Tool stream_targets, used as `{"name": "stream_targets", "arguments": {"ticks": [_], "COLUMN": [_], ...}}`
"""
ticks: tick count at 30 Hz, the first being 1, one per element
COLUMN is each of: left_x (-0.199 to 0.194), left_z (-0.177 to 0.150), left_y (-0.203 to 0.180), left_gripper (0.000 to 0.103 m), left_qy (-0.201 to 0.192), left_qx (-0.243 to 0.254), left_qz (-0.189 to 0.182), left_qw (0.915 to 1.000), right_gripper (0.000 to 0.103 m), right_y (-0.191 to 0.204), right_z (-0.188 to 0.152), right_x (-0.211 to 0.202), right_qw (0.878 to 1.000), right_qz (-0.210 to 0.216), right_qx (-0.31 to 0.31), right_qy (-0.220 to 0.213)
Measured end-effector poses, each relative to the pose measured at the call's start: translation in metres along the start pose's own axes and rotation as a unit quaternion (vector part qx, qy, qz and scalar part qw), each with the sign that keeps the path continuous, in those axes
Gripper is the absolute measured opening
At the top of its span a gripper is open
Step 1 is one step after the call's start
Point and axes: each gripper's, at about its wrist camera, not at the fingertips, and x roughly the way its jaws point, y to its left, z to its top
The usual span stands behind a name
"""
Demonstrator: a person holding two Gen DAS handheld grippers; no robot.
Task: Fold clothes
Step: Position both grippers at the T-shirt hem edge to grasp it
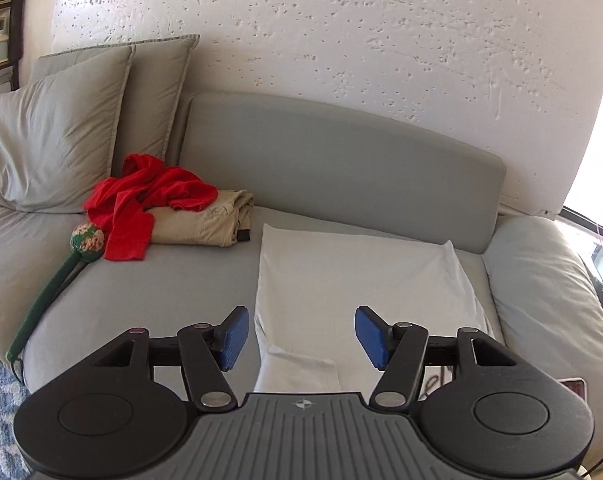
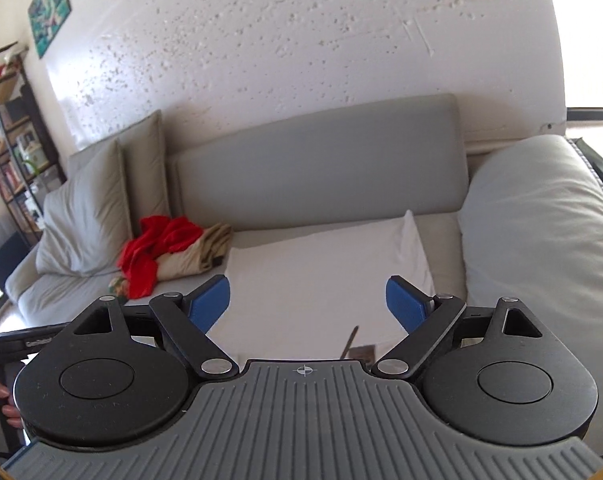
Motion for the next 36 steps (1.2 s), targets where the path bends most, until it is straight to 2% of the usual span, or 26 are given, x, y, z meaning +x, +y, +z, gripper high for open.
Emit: {"name": "stream_targets", "arguments": {"ticks": [5, 8, 11, 13, 18, 21, 25, 29, 32, 33, 34, 35, 36], "left_x": [0.074, 0.134, 0.186, 0.216, 0.291, 0.336, 0.382, 0.421, 0.437, 0.441, 0.445, 0.446, 0.448], "left_z": [0.030, 0.031, 0.026, 0.025, 0.032, 0.039, 0.049, 0.061, 0.068, 0.070, 0.072, 0.073, 0.074], "left_y": [0.020, 0.034, 0.047, 0.052, 0.051, 0.052, 0.054, 0.056, 0.057, 0.057, 0.057, 0.056, 0.054], "left_gripper": [0.059, 0.057, 0.056, 0.056, 0.057, 0.057, 0.057, 0.055, 0.044, 0.038, 0.036, 0.032, 0.022], "left_qy": [0.033, 0.057, 0.075, 0.075, 0.069, 0.070, 0.068, 0.068, 0.063, 0.062, 0.061, 0.061, 0.062], "left_qx": [-0.022, -0.033, -0.047, -0.054, -0.030, -0.021, -0.003, 0.016, 0.015, 0.013, 0.012, 0.017, 0.021], "left_qz": [-0.005, 0.032, 0.046, 0.037, 0.051, 0.058, 0.052, 0.057, 0.050, 0.044, 0.038, 0.037, 0.037], "left_qw": [0.9992, 0.9973, 0.9950, 0.9950, 0.9959, 0.9956, 0.9963, 0.9959, 0.9967, 0.9970, 0.9973, 0.9973, 0.9972], "right_gripper": [0.090, 0.091, 0.088, 0.083, 0.079, 0.077, 0.070, 0.054, 0.051, 0.048, 0.048, 0.045, 0.038], "right_y": [-0.028, -0.059, -0.094, -0.112, -0.139, -0.155, -0.187, -0.213, -0.216, -0.215, -0.213, -0.210, -0.206], "right_z": [0.035, 0.044, 0.040, 0.036, 0.028, 0.028, 0.031, 0.037, 0.045, 0.047, 0.048, 0.049, 0.049], "right_x": [0.064, 0.120, 0.175, 0.210, 0.292, 0.337, 0.390, 0.442, 0.460, 0.467, 0.474, 0.479, 0.483], "right_qw": [0.998, 0.993, 0.987, 0.983, 0.981, 0.982, 0.977, 0.969, 0.976, 0.979, 0.982, 0.985, 0.988], "right_qz": [-0.039, -0.065, -0.077, -0.085, -0.102, -0.094, -0.065, -0.068, -0.040, -0.032, -0.027, -0.027, -0.033], "right_qx": [0.003, 0.039, 0.093, 0.116, 0.115, 0.120, 0.173, 0.199, 0.186, 0.174, 0.155, 0.135, 0.112], "right_qy": [0.046, 0.086, 0.106, 0.115, 0.122, 0.115, 0.107, 0.129, 0.104, 0.102, 0.104, 0.104, 0.104]}}
